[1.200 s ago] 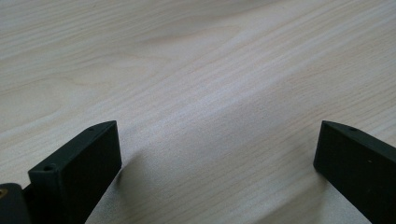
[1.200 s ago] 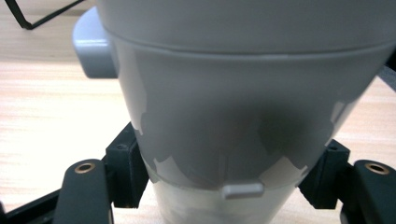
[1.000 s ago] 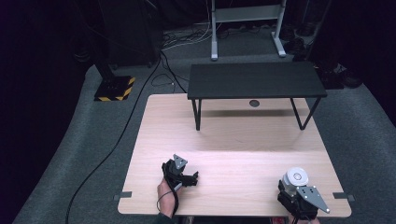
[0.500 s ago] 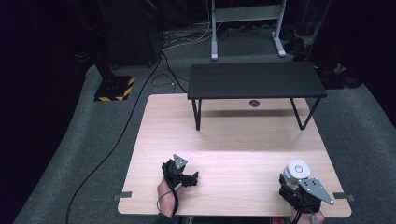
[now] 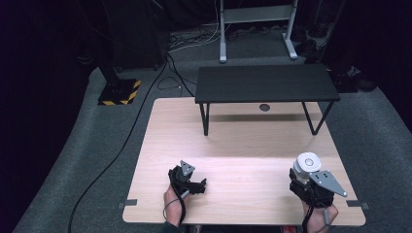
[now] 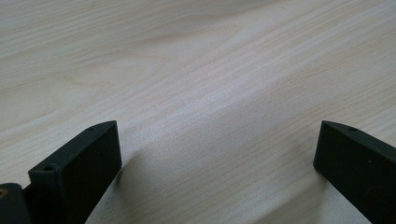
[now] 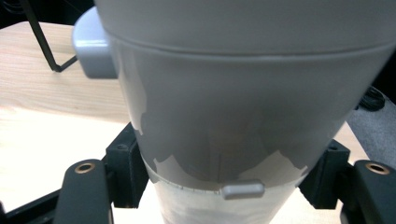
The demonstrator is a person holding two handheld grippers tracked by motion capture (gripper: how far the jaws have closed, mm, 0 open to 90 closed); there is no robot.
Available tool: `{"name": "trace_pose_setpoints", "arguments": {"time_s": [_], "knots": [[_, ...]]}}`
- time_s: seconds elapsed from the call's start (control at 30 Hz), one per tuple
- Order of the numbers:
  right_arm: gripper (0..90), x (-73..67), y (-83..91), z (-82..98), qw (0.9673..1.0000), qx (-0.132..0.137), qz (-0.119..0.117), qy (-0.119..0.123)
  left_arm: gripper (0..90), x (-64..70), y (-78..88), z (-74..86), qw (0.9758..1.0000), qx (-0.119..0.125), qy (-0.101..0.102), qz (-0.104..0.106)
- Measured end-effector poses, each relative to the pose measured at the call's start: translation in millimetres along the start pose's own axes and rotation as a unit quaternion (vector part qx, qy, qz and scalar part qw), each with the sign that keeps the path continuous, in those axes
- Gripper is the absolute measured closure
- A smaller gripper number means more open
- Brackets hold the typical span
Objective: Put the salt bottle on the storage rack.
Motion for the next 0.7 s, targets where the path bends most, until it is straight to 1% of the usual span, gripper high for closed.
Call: {"name": "trace_pose_setpoints", "arguments": {"time_s": [0.37,0.7], "knots": [[29.4,-5.8,-11.0,-25.5,0.9996,0.013,-0.014,0.021,0.2,-0.3,0.0,0.0,1.0000,0.000,0.001,0.001],[29.4,-10.8,-23.1,-42.4,0.9992,0.014,-0.023,0.031,0.3,-0.8,0.0,0.0,1.0000,0.000,0.000,0.003]]}}
Point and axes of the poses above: each handheld gripper's, and its own axes: y roughly backward along the jaws, z roughly out of its underside, x roughly to its right, the point moved 2 cm from there along -y, roughly forward along the jaws, and after that the axes turned 15 degrees about z, right-handed, at the moved point
